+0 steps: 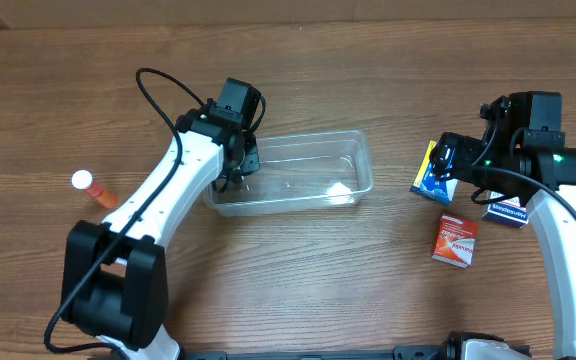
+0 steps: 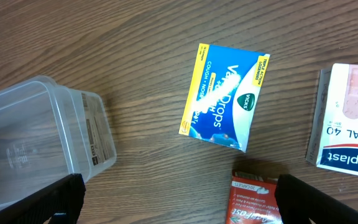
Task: Pack container
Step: 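Carry the dark bottle into the container's left end and release, then move the left gripper to the orange pill bottle and grasp it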
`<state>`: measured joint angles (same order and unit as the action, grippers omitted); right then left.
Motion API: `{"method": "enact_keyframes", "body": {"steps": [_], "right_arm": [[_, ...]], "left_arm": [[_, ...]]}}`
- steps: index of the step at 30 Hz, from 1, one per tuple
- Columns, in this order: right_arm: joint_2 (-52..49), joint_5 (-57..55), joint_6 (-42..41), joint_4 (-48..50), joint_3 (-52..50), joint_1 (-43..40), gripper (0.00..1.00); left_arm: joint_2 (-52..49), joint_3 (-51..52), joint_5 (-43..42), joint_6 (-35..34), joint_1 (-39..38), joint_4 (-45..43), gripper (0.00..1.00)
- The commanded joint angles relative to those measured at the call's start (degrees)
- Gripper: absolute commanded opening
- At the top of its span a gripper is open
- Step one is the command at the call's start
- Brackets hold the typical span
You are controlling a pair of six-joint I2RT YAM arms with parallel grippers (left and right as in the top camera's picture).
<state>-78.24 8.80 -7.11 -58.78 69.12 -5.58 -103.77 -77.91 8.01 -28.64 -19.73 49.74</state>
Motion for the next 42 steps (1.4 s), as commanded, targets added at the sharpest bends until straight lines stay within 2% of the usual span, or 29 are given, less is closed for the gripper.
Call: {"method": "enact_keyframes", "body": {"steps": [1,3,4,6,7,9,11,12,13,20,24,25,26,31,35,38,42], "right_arm": [[0.0,0.3,-0.2,0.1,1.7,-0.1,1.00],[0.0,0.3,-0.2,0.2,1.7,-0.1,1.00],[0.0,0.3,-0.2,0.2,1.7,-0.1,1.00],[0.0,0.3,-0.2,0.2,1.7,-0.1,1.00],[0.0,0.3,-0.2,0.2,1.7,-0.1,1.00],[0.0,0.3,-0.2,0.1,1.7,-0.1,1.00],[0.0,0.3,-0.2,0.1,1.7,-0.1,1.00],[0.0,0.3,-0.2,0.1,1.7,-0.1,1.00],[0.0,0.3,-0.2,0.1,1.7,-0.1,1.00],[0.0,0.3,-0.2,0.1,1.7,-0.1,1.00],[0.0,0.3,-0.2,0.1,1.7,-0.1,1.00],[0.0,0.3,-0.2,0.2,1.7,-0.1,1.00],[0.0,0.3,-0.2,0.2,1.7,-0.1,1.00],[0.0,0.3,-0.2,0.2,1.7,-0.1,1.00],[0.0,0.3,-0.2,0.2,1.7,-0.1,1.00],[0.0,0.3,-0.2,0.2,1.7,-0.1,1.00],[0.0,0.3,-0.2,0.4,1.7,-0.1,1.00]], "left_arm": [[-1.0,0.0,3.8,-1.2,1.7,-0.4,0.09],[-1.0,0.0,4.0,-1.2,2.3,-0.6,0.11],[-1.0,0.0,3.7,-1.1,2.5,-0.6,0.16],[-1.0,0.0,3.5,-0.4,2.4,-0.6,0.27],[-1.0,0.0,3.5,0.0,2.4,-0.6,0.38],[-1.0,0.0,3.2,-0.1,2.4,-0.6,0.49],[-1.0,0.0,2.9,0.0,2.4,-0.7,0.64],[-1.0,0.0,2.8,0.0,2.4,-0.7,0.68],[-1.0,0.0,2.8,0.4,2.4,-0.7,0.71],[-1.0,-0.4,1.7,2.1,2.4,-0.6,0.79],[-1.0,-4.6,0.0,3.4,2.4,2.0,0.83],[-0.9,-6.6,0.1,3.4,2.4,3.6,0.86],[-0.5,-9.4,0.6,3.3,2.4,5.9,1.00],[3.9,-23.2,7.8,-1.0,2.5,17.1,1.00],[12.5,-28.4,8.6,-1.4,5.3,23.2,1.00],[18.3,-28.3,9.7,-4.9,13.7,31.1,1.00],[19.4,-26.1,7.7,-3.8,25.8,35.9,1.00]]}}
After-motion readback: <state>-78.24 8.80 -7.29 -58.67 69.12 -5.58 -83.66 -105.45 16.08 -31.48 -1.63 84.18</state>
